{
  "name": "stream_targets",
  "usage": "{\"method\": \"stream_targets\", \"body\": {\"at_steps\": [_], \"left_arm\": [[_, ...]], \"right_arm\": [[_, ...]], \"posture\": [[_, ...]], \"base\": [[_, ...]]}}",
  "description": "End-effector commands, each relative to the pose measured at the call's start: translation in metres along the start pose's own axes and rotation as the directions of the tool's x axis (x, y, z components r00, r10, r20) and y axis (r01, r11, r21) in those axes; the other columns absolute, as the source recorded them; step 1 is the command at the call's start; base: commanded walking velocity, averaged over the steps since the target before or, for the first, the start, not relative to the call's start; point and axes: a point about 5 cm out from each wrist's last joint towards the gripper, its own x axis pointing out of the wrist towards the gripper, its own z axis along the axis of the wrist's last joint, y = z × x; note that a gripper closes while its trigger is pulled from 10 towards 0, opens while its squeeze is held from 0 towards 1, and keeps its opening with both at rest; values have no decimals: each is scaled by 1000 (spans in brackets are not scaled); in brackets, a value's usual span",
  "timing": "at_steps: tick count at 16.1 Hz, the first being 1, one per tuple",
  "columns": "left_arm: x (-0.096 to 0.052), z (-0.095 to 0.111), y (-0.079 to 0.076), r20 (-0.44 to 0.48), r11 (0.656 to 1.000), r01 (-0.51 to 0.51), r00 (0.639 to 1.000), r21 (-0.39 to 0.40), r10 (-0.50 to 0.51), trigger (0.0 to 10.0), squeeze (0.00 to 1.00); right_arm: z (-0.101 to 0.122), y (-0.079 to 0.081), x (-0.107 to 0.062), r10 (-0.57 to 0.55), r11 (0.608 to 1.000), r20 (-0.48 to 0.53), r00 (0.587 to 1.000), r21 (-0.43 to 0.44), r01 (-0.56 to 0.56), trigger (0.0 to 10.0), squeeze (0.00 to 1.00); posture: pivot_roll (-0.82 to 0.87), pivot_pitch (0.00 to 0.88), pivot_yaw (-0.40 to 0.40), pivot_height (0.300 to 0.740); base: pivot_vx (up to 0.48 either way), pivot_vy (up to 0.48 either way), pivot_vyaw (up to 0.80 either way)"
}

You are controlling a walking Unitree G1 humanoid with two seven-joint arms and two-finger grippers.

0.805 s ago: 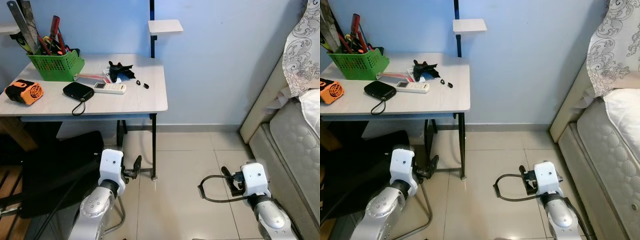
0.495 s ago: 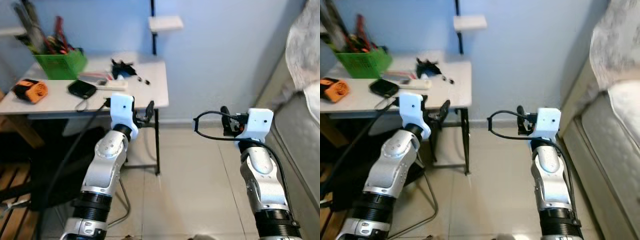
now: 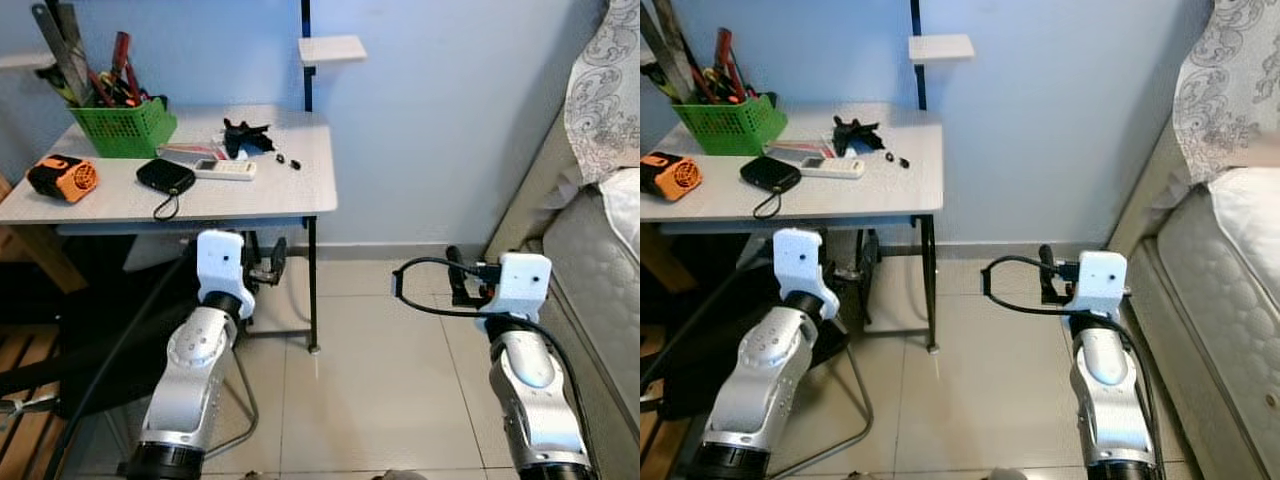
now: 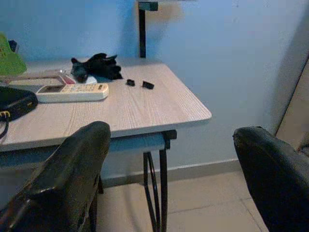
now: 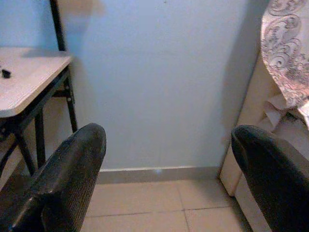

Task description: Clean up the room

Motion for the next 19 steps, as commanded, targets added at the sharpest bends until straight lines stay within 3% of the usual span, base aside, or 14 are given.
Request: {"method": "stream_targets", "body": {"at_steps": [1, 2, 3, 5, 7, 9, 14, 15, 19], "left_arm": [[3, -2, 0, -11, 1000, -7, 1000, 4, 7, 10000, 1000], [4, -2, -6, -11, 997, 68, 998, -48, -68, 10000, 941], [6, 0, -7, -5, 997, 71, 997, -33, -71, 10000, 0], [15, 5, -14, 22, 990, 118, 993, -75, -117, 10000, 0], [16, 9, -24, 47, 977, 200, 979, -69, -197, 10000, 0], [18, 6, -21, 33, 984, 168, 986, -57, -166, 10000, 0], [25, 6, -17, 33, 983, 178, 984, -36, -176, 10000, 0], [26, 4, -17, 24, 978, 191, 982, -83, -189, 10000, 0], [27, -2, -12, 1, 973, 209, 978, -102, -210, 10000, 0]], "right_arm": [[-6, 2, 3, 6, 1000, -42, 999, -2, -6, 10000, 1000], [-8, 3, 5, -2, 1000, -69, 998, 9, 3, 10000, 1000], [-9, 4, 7, -3, 1000, -76, 997, 13, 4, 10000, 1000], [-1, 11, 9, 27, 998, -13, 1000, -60, -28, 10000, 1000], [-2, 14, 12, 14, 1000, -28, 1000, -22, -14, 10000, 1000], [-2, 7, 11, 2, 998, -23, 1000, -67, -3, 10000, 1000], [-5, 4, 9, -23, 998, -24, 999, -61, 21, 10000, 1000], [-7, 2, 7, -31, 997, -30, 999, -65, 29, 10000, 1000], [-11, -3, 2, -96, 995, -41, 995, -29, 95, 10000, 1000]], "posture": [[-117, 0, 38, 740], [-117, 0, 41, 740], [-118, 0, 46, 740], [-129, 0, 62, 740], [-137, 0, 57, 740], [-139, 0, 55, 740], [-160, 0, 68, 740], [-165, 0, 72, 740], [-181, 0, 85, 740]], "base": [[0, 0, -581], [0, 0, -688], [0, 0, -650], [289, -379, -681], [0, 0, -694], [0, 0, -694], [0, -264, -694], [0, 480, -694], [0, 480, -694]]}}
